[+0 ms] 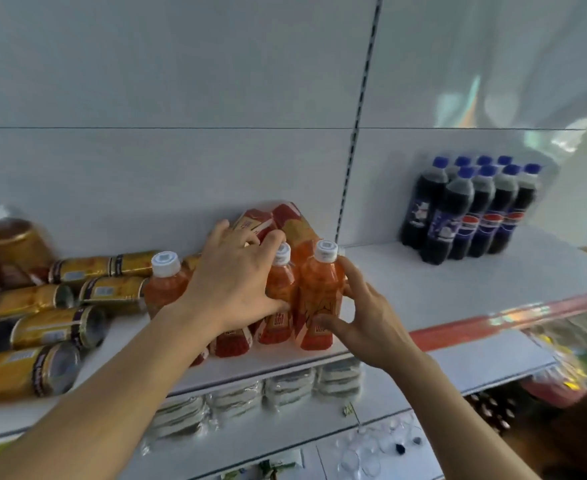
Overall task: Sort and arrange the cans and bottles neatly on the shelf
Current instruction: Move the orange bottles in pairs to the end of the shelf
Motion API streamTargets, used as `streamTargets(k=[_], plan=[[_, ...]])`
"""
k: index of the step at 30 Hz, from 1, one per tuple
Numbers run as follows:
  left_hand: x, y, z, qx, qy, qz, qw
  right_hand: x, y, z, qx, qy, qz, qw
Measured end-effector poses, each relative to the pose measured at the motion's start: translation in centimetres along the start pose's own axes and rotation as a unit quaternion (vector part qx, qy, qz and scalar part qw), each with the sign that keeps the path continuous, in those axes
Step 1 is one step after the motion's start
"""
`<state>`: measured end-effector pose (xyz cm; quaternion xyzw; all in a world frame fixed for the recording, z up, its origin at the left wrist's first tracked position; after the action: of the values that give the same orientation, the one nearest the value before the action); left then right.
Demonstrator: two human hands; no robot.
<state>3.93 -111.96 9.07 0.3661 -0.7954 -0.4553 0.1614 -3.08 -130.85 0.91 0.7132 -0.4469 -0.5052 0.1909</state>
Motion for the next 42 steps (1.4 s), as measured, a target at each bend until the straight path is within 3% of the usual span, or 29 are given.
streamTargets(k=[6, 20, 25, 31, 35, 42], plan=[[-0.6, -1.3, -0.1, -0.026, 0.012, -0.079, 0.996, 0.6, -1.5, -1.3, -0.011, 0.037, 0.008, 0.999], [-1.2, -1.6, -1.4, -0.12, 0.044, -0.079, 0.989, 1.0, -2.1, -2.9, -0.006, 0.073, 0.023, 0.997], [-0.5, -1.2, -0.7, -0.082, 0.042, -0.125, 0.988, 1.2, -2.1, -2.6, -0.003, 0.081, 0.038, 0.996], [0.4, 0.4, 0.4, -0.033, 0.035, -0.125, 0.991, -0.2, -0.6, -1.2, 0.065, 0.11, 0.104, 0.986], [0.3, 2.8, 1.9, 0.023, 0.058, -0.107, 0.992, -3.5, 0.7, 0.5, 0.119, 0.131, 0.131, 0.975], [-4.1, 6.8, 11.6, 0.06, 0.107, -0.096, 0.988, -12.5, -3.0, 5.2, 0.124, 0.184, 0.154, 0.963]])
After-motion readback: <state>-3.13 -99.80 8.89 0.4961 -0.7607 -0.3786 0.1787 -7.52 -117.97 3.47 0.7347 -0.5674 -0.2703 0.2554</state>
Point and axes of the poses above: each hand's wrist, its own z-axis away from the middle knuckle, its own y-axis out of the back of the hand, x = y × z, the point moved 8 cm from there along -z, towards the middle knuckle, and after that the axes turned 9 degrees about x, right-handed, at the moved point
